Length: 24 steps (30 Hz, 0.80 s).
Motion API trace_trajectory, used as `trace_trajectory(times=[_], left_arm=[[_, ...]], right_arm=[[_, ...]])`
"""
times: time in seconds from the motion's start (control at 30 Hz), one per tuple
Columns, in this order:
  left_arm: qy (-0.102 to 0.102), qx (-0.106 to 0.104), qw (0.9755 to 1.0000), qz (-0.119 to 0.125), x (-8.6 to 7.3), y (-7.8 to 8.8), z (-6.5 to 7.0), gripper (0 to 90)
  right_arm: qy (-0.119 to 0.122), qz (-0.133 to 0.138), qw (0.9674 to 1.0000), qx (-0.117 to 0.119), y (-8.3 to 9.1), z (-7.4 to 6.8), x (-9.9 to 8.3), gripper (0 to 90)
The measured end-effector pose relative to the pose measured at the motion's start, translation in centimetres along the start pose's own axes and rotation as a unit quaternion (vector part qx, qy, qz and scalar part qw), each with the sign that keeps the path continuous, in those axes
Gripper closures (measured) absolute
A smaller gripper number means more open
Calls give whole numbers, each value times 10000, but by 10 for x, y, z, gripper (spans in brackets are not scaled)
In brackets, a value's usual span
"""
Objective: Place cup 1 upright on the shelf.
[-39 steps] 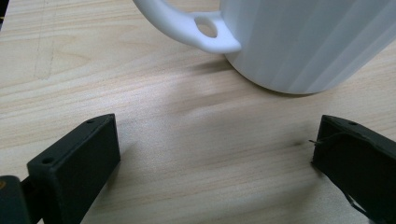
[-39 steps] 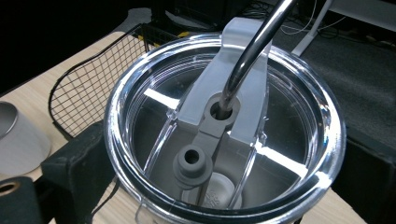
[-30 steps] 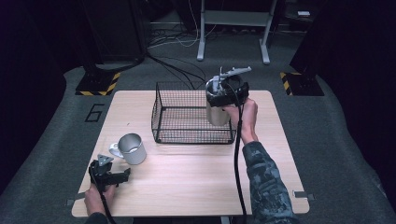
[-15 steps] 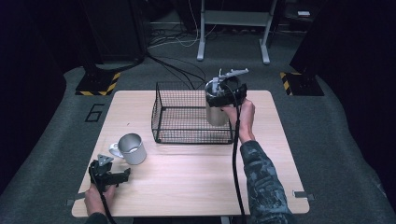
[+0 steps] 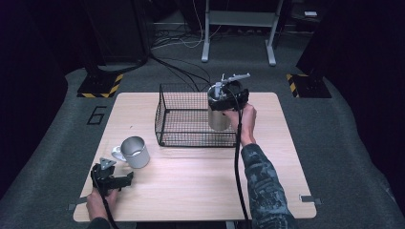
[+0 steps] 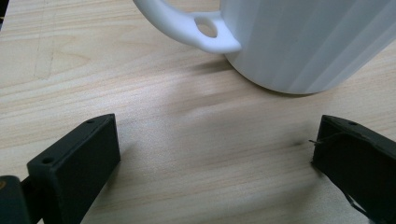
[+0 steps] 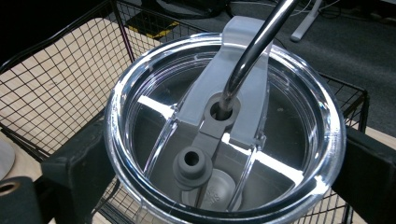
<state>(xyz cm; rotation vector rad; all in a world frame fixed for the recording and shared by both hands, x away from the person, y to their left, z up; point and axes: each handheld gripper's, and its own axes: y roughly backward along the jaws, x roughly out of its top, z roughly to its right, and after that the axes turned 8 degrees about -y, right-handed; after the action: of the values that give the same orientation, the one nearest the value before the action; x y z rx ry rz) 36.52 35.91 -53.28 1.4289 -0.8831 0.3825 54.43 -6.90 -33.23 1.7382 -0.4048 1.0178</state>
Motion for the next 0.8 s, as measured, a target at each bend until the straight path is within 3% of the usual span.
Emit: trace_trajectory(times=[0.8], left_arm=[[18,-6,10000,6,0,0,0,5]], right_arm=[[-219,-172,9996,18,-23,6,-16,32]])
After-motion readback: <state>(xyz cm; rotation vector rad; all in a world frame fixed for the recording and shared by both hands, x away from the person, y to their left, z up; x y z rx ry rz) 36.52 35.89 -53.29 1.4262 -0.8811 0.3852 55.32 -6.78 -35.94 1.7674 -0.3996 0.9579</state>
